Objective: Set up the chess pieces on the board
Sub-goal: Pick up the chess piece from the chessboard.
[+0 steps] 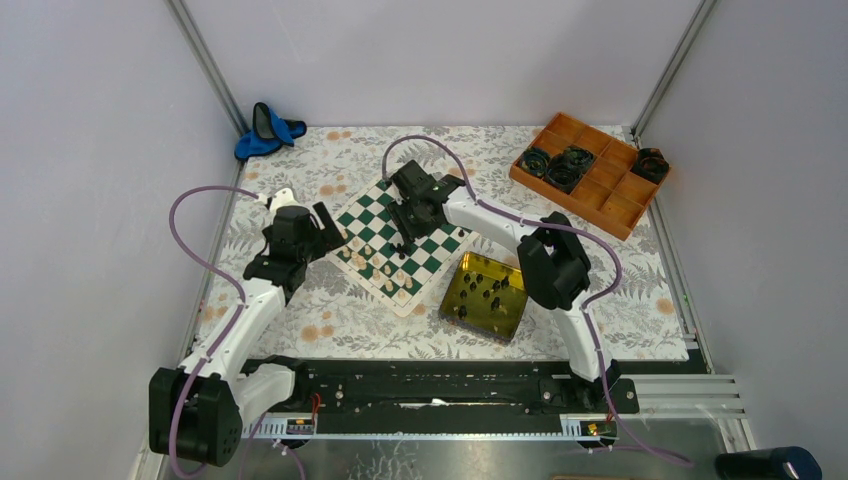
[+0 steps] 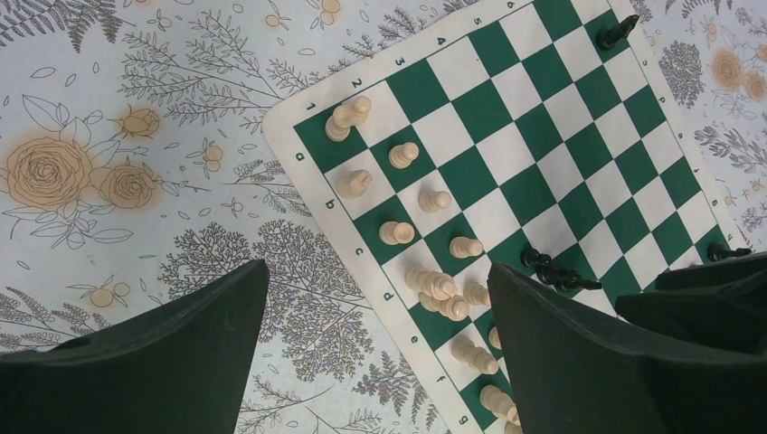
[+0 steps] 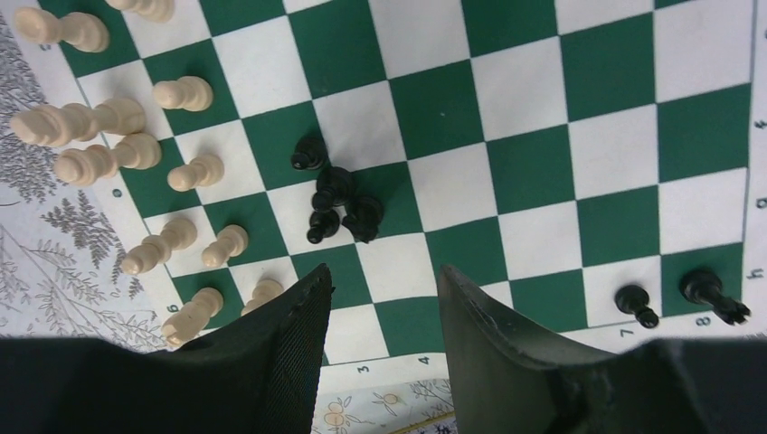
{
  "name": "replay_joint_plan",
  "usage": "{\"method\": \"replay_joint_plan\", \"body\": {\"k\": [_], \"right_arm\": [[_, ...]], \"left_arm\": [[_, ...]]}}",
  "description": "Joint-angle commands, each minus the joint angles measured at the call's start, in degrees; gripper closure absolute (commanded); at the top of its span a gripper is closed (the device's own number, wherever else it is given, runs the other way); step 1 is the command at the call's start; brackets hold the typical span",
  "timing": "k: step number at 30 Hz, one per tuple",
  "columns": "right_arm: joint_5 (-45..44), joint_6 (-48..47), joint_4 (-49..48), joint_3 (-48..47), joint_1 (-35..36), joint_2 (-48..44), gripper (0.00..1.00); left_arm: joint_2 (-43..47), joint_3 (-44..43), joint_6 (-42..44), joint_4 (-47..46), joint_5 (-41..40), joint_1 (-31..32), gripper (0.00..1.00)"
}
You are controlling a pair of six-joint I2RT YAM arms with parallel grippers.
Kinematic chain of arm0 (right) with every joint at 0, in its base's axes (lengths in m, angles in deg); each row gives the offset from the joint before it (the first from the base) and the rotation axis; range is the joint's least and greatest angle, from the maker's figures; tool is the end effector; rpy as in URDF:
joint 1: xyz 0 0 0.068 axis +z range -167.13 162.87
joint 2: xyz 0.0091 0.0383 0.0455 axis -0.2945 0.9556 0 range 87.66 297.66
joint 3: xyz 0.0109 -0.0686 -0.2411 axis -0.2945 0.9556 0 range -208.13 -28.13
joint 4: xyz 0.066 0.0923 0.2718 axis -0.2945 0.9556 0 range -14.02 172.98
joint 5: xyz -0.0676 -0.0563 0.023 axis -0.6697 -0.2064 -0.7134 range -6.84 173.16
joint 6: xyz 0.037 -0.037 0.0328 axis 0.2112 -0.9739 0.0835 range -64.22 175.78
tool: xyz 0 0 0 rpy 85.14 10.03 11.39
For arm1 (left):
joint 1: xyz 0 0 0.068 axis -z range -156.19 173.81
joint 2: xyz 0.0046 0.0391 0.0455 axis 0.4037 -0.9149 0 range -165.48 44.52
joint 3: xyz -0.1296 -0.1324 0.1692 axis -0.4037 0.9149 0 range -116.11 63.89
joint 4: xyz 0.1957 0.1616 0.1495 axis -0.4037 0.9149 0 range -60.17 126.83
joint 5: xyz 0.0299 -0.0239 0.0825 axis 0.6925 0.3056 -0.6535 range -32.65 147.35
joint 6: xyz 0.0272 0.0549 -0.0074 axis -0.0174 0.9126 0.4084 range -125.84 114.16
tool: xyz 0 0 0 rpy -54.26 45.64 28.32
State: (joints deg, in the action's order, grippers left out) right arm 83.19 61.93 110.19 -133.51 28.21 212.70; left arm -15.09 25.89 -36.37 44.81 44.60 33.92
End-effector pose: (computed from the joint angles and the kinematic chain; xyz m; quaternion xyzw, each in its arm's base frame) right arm 0.3609 0.3652 0.1760 -0.3189 0.8956 0.1349 0.2792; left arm 0.2739 -0.0384 0.2031 -0.2064 0.8649 -0.0620 0.4532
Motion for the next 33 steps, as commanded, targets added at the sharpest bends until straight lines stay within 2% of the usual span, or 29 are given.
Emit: {"method": "replay_joint_plan", "body": {"k": [1, 33], "right_arm": [[3.3, -1.2, -1.2, -3.3, 0.9, 1.1, 0.47], [5.2, -1.1, -2.8, -3.9, 0.9, 5.3, 0.5]], "left_arm": [[1.2, -1.2, 0.1, -1.6, -1.3, 0.2, 0.01], [1.5, -0.3, 0.7, -1.9, -1.4, 0.2, 0.01]]}}
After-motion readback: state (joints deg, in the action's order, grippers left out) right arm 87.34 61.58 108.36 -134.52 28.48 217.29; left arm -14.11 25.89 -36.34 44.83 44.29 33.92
